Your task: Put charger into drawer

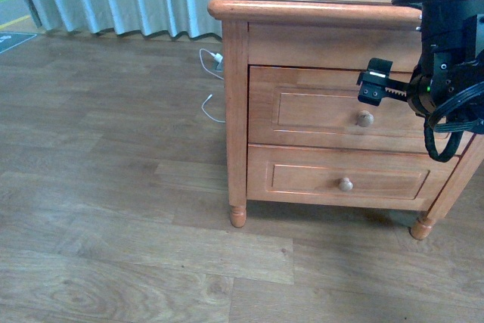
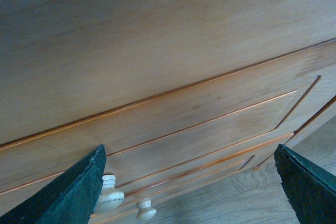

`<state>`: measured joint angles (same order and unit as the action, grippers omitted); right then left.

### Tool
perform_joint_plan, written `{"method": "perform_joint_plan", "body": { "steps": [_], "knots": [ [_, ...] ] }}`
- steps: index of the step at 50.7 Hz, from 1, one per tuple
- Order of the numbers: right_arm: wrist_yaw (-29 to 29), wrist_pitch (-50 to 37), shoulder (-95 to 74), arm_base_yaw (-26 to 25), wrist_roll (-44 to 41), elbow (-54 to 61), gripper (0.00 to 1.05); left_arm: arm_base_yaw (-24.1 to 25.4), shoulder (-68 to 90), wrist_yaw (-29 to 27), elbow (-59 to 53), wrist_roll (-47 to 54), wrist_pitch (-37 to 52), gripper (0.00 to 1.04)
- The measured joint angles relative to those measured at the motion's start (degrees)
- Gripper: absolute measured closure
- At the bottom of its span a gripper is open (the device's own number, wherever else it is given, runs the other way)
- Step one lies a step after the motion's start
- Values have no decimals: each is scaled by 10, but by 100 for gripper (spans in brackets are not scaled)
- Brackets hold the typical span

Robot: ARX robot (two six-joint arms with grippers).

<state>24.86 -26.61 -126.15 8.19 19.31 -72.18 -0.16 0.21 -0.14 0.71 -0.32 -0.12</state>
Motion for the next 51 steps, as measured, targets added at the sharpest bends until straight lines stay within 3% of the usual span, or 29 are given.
{"method": "perform_joint_plan", "body": {
  "steps": [10, 23, 39, 51],
  "knots": [
    [-18, 6, -1, -6, 0, -6, 8, 0, 0, 0, 0, 0, 0, 6],
    [-102, -1, 52, -17, -2, 51, 8, 0, 0, 0, 0, 0, 0, 6],
    [-209, 51, 257, -25, -42, 228, 8, 0, 0, 0, 0, 0, 0, 6],
    [-304, 168, 558, -57, -97, 391, 8, 0, 0, 0, 0, 0, 0, 6]
  ]
}}
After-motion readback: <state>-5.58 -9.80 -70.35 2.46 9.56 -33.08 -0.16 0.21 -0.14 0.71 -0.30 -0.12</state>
